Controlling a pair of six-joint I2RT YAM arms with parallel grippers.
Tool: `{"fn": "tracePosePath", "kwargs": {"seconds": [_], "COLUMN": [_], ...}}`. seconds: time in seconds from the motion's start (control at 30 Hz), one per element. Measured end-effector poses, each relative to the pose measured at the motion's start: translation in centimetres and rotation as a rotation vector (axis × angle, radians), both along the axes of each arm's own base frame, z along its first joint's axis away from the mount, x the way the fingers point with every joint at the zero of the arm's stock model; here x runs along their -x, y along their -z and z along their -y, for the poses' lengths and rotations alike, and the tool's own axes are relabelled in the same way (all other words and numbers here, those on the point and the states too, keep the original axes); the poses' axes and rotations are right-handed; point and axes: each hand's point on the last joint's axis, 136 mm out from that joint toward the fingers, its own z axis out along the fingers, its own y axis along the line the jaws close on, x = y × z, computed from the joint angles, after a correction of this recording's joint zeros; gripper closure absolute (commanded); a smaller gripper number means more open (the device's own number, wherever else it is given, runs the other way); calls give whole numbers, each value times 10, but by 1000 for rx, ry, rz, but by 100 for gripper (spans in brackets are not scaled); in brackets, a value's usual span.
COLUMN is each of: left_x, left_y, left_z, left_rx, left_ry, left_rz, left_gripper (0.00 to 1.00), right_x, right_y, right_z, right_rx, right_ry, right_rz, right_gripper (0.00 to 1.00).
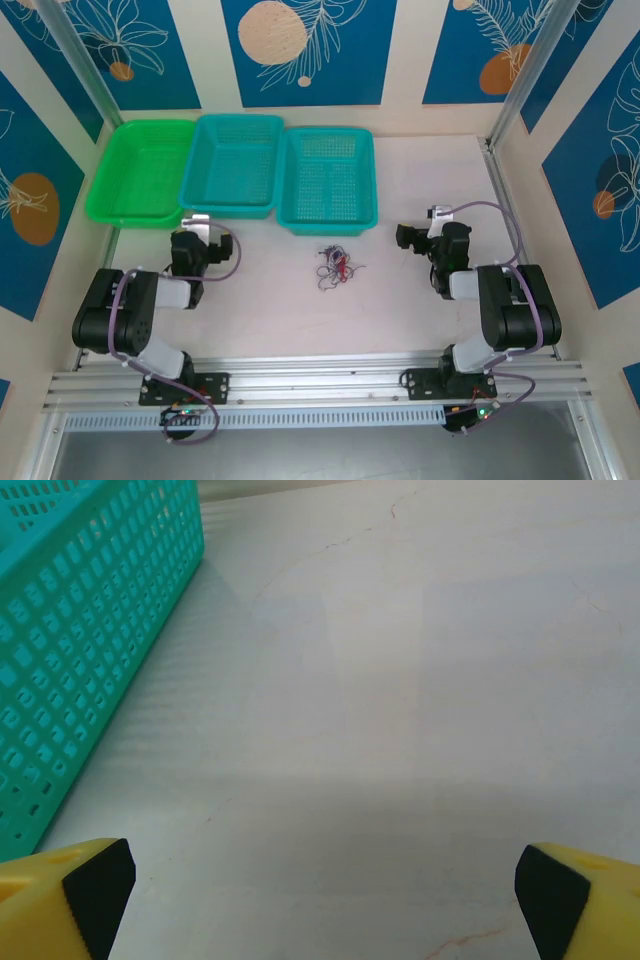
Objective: Untangle the cables
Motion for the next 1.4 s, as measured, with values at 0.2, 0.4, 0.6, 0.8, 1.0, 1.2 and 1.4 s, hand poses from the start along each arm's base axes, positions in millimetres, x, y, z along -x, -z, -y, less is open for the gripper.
{"fn": "tracePosePath", "kwargs": {"seconds": [0.2,0.4,0.6,0.8,1.0,1.2,1.4], "left_x": [0,0,0,7,24,40,64], "left_y": [0,0,0,-14,-87,-117,-124], "left_z": [0,0,0,0,1,18,80], "left_rx": [0,0,0,3,51,246,568], "left_ry": [0,0,0,0,6,44,218], "left_rz": [0,0,0,33,192,159,7], "left_gripper": [0,0,0,0,0,0,5], "right_x": [0,0,0,7,36,80,121], "right_y": [0,0,0,-15,-119,-165,-118], "right_z": [0,0,-1,8,17,-16,-94], "right_rx": [0,0,-5,-3,-150,-389,-518], "right_ry": [0,0,-7,47,156,72,-121], "right_rz": [0,0,0,-27,113,-1,-399], "right_gripper": [1,1,1,1,1,1,1]}}
